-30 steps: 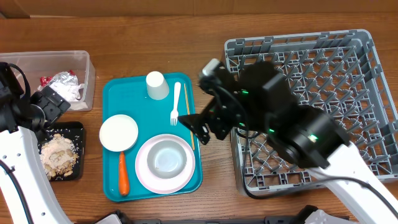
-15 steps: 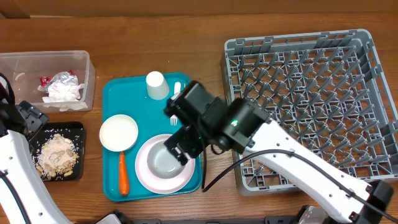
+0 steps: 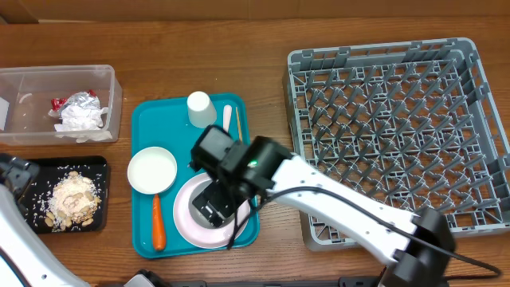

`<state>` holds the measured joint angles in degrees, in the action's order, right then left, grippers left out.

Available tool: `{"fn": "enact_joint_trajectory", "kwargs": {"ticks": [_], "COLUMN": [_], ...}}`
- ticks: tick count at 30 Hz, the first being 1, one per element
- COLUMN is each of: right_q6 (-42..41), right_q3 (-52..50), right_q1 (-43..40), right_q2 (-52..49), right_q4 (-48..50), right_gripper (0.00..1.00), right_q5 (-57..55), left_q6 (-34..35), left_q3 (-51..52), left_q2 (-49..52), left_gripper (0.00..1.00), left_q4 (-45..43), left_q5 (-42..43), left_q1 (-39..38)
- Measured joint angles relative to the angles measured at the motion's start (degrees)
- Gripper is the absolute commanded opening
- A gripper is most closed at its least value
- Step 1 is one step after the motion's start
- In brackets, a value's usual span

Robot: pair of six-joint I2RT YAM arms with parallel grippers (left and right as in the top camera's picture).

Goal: Sort waste into correct bins and load items into the dishwasher rack
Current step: 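Lower the right gripper over the small white bowl on the pink plate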

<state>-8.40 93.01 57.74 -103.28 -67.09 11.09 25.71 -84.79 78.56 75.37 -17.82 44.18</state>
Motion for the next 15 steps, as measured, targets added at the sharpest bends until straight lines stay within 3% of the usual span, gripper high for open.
{"fn": "enact_joint_trajectory", "kwargs": {"ticks": [15], "right_q6": [-1.84], "right_q3": [0.00], "right_q1": [7.34], "right_q2": [-10.25], "right_q4": [7.10], "right_gripper": [0.99], "right_q5": [-0.37], "left_q6": [0.92], "left_q3": [0.00], "left_q2": [0.00], "left_gripper": [1.00], "left_q4": [0.15], "left_q5": [3.69], "left_q1": [2.32]}}
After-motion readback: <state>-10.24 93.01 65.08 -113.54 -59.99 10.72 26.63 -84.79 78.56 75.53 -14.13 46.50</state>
